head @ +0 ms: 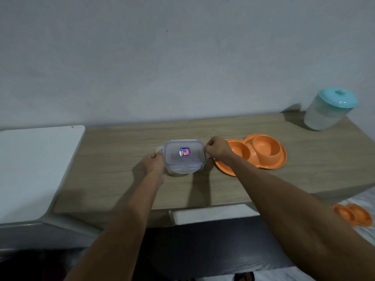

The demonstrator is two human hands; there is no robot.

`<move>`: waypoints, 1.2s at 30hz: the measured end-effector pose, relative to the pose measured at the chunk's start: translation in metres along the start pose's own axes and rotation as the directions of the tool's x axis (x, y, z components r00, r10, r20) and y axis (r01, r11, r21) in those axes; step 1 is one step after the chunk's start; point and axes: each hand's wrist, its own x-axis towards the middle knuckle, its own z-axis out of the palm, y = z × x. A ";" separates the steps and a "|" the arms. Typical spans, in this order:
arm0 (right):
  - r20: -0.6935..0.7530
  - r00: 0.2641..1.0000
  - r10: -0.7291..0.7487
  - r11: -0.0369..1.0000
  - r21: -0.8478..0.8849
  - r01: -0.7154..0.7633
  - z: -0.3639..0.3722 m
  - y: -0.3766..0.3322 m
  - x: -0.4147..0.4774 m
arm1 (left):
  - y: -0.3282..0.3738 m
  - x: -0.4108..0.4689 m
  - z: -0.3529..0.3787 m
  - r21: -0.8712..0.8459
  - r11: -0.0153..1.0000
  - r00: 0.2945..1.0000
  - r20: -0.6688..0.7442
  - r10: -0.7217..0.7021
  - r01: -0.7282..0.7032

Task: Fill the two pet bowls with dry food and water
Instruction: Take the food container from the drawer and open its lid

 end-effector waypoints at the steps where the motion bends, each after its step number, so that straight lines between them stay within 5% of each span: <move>1: -0.016 1.000 -0.002 1.000 0.030 0.003 -0.001 -0.002 -0.001 | 0.004 0.000 0.001 -0.005 1.000 0.999 -0.010 0.030 -0.030; 7: -0.049 0.999 0.010 0.968 0.249 0.002 -0.018 -0.008 -0.011 | 0.024 -0.007 -0.002 -0.073 0.988 0.991 0.013 0.136 -0.135; 16: 0.005 1.000 -0.011 0.943 0.332 0.009 -0.025 0.015 -0.053 | 0.000 -0.048 -0.026 -0.061 0.994 0.989 0.109 0.102 -0.095; 28: 0.136 0.991 0.010 0.943 0.328 -0.055 0.005 0.063 -0.107 | -0.062 -0.106 -0.060 0.024 1.000 0.999 0.047 0.010 -0.011; 36: 0.071 0.991 0.116 0.967 0.221 -0.129 0.041 0.070 -0.098 | -0.070 -0.098 -0.052 0.204 0.979 0.998 0.056 -0.032 0.020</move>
